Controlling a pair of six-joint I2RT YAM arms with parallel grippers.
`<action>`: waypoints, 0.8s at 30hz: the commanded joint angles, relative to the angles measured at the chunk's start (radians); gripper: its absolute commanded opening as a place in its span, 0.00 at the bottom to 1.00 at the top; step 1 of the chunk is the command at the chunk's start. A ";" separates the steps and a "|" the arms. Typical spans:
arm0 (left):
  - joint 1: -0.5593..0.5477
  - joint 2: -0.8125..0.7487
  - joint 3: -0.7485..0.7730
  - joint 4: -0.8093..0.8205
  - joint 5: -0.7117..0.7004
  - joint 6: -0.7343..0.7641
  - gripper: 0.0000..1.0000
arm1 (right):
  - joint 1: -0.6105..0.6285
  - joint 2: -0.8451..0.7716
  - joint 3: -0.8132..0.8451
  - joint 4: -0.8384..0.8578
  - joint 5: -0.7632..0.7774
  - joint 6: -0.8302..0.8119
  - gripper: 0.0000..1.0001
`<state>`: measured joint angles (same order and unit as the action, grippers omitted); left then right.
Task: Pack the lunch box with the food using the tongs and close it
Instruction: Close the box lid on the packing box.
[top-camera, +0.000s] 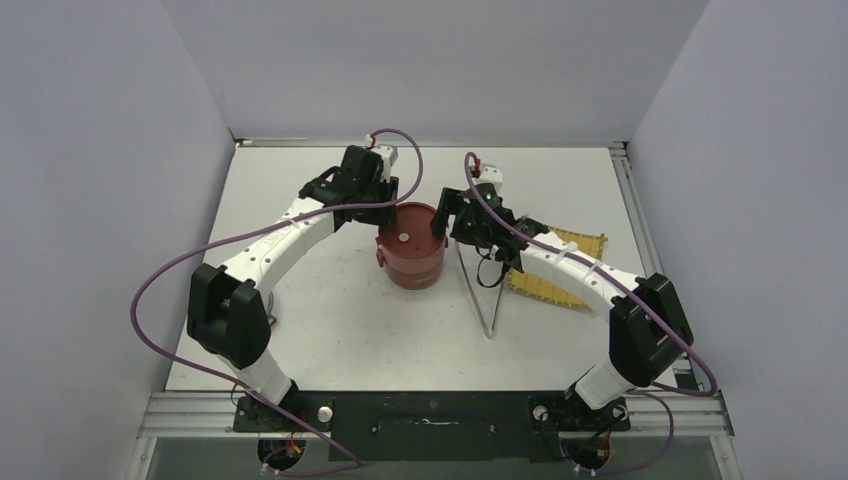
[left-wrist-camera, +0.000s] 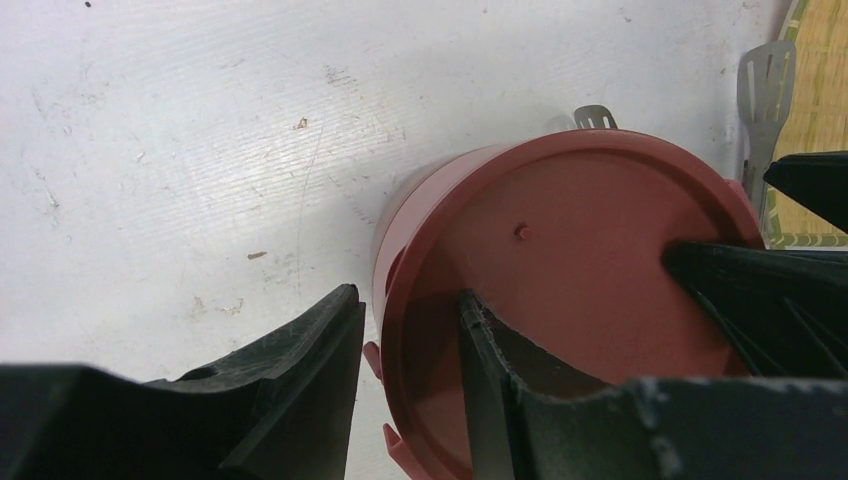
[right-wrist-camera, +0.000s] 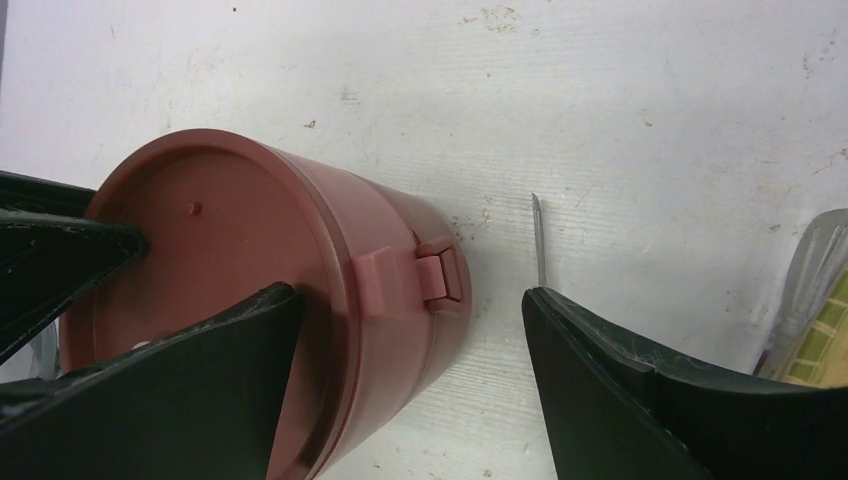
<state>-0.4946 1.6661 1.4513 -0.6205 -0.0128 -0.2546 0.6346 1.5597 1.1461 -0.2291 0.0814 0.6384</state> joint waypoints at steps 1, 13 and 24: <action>0.003 0.035 -0.048 -0.087 -0.020 0.028 0.37 | -0.010 0.035 -0.118 -0.157 0.016 0.004 0.81; -0.006 0.013 -0.101 -0.082 -0.041 0.019 0.33 | 0.003 0.026 -0.214 -0.135 -0.001 0.051 0.72; -0.035 -0.087 -0.115 -0.025 -0.103 0.024 0.39 | 0.113 -0.104 -0.149 -0.187 0.164 0.033 0.76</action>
<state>-0.5278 1.5940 1.3525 -0.5392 -0.0849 -0.2565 0.7048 1.4631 1.0042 -0.1383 0.1860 0.7441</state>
